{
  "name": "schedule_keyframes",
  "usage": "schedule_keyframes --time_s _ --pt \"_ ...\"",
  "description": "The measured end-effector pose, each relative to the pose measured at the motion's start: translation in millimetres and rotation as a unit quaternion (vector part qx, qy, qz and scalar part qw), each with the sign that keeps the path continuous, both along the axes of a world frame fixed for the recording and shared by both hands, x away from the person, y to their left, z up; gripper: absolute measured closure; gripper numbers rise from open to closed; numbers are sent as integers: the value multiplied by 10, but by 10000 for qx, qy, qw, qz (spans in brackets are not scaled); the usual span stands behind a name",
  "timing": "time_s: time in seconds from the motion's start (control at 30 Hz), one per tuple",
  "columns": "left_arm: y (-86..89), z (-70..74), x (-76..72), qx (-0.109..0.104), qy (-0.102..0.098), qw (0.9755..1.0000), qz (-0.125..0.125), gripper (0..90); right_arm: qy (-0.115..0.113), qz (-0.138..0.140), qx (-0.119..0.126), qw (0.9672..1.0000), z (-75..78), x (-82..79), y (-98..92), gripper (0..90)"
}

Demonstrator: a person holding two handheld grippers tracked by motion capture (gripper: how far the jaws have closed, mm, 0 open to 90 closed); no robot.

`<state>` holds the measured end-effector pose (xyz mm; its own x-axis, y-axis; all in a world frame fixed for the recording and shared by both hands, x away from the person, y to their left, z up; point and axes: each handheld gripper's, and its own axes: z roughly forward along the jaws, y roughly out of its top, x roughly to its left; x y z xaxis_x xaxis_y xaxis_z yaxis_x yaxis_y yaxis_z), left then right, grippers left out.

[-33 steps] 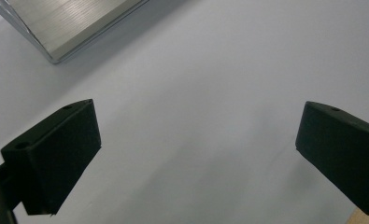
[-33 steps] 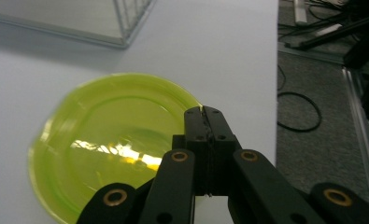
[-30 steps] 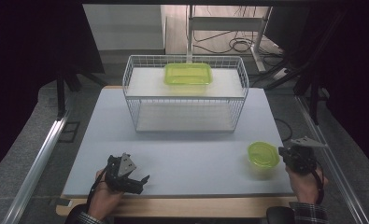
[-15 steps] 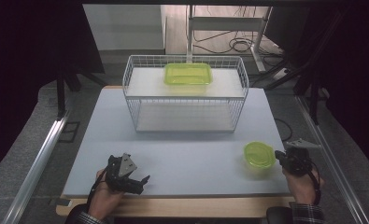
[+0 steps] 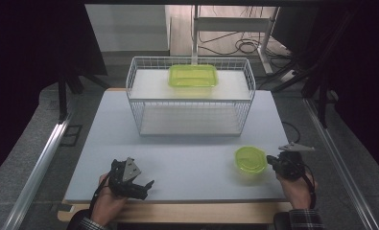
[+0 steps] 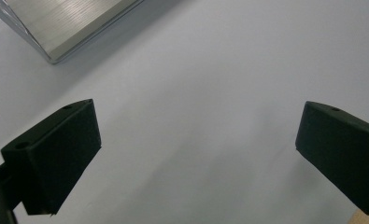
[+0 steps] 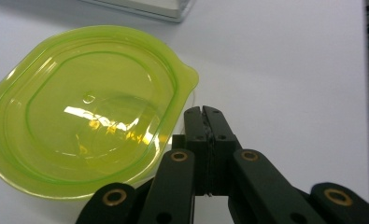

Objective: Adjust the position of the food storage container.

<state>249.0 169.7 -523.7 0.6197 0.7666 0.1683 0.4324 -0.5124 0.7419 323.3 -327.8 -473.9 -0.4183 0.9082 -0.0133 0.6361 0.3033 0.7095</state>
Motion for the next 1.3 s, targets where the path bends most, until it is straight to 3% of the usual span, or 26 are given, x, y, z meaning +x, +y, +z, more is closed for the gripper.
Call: schedule_keyframes --time_s 0.63,1.1,1.3 --pt "-14 -7 0 16 -5 10000 -2 0 253 646 161 9975 -111 45 448 885" --pt "-20 -12 4 65 27 10000 -22 0 617 996 397 9923 -267 102 663 884" --pt "-23 -17 6 60 24 10000 -11 0 664 1168 474 9898 -309 142 794 884"
